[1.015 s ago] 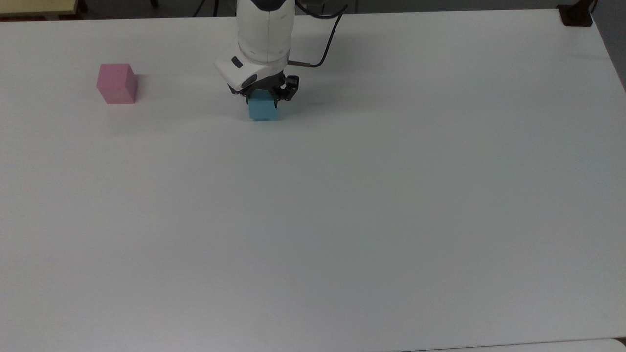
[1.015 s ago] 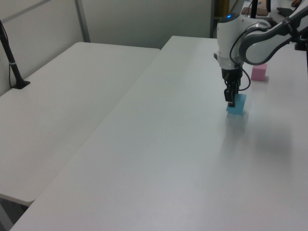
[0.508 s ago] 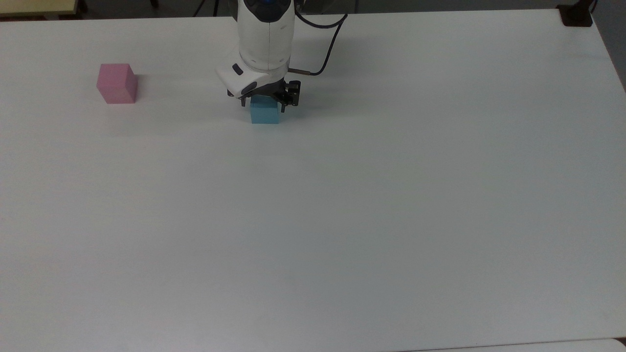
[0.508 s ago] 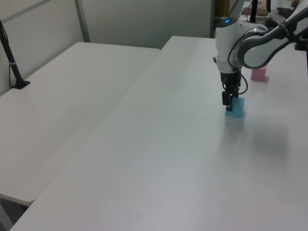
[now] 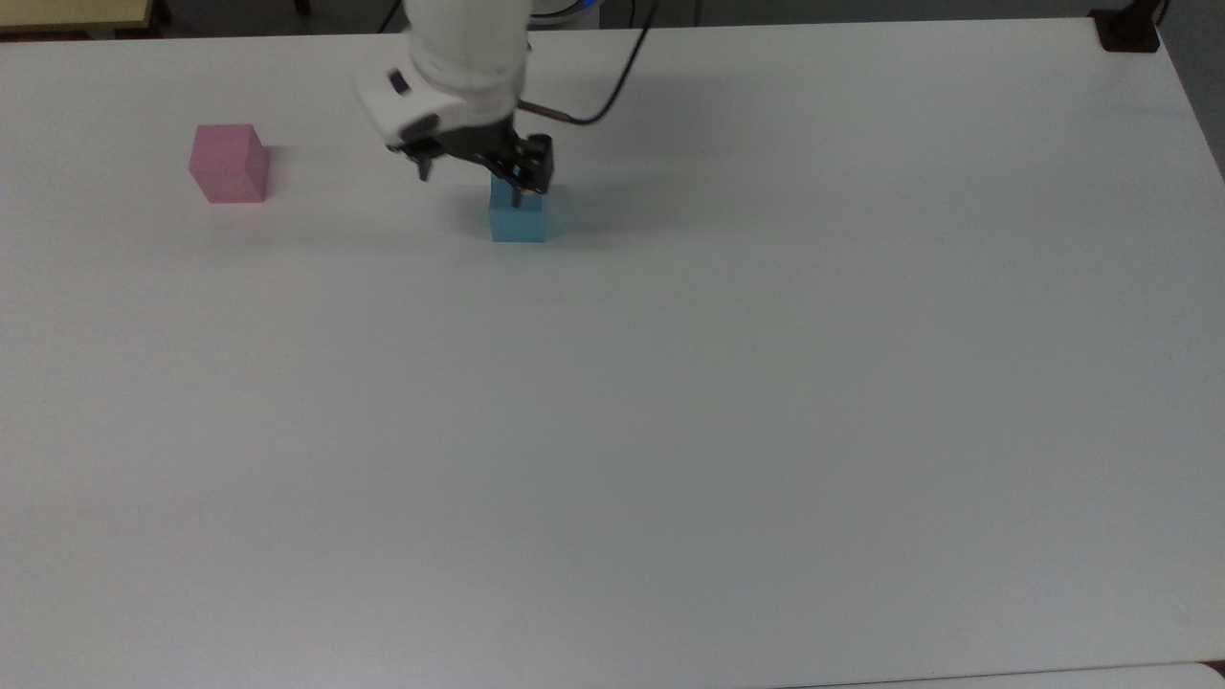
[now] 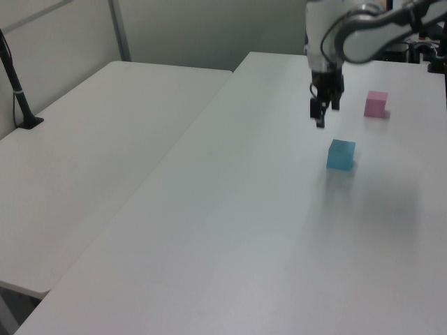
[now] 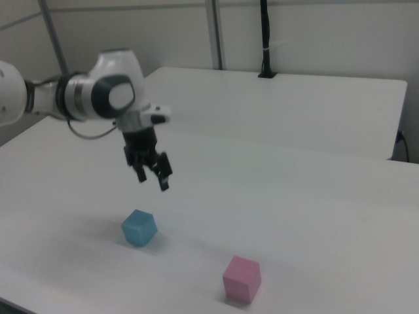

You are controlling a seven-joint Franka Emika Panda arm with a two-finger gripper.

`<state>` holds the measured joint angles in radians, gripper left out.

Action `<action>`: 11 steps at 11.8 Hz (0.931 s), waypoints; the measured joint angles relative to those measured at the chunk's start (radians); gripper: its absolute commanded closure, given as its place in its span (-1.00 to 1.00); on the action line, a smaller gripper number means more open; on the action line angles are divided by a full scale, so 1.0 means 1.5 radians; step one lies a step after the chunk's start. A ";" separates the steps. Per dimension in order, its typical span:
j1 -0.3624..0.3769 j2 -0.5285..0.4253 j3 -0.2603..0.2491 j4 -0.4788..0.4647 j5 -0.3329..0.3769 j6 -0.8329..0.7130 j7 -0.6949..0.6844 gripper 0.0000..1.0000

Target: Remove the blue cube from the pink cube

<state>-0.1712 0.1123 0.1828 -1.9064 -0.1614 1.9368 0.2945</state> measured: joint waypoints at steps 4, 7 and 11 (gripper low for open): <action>-0.058 -0.051 -0.016 0.167 0.000 -0.157 0.000 -1.00; -0.049 -0.083 -0.070 0.214 0.020 -0.210 -0.001 -1.00; 0.032 -0.122 -0.208 0.222 0.065 -0.238 -0.056 -1.00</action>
<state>-0.1236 -0.0713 -0.1285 -1.5734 -0.0634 1.5802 0.2100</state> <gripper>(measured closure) 0.000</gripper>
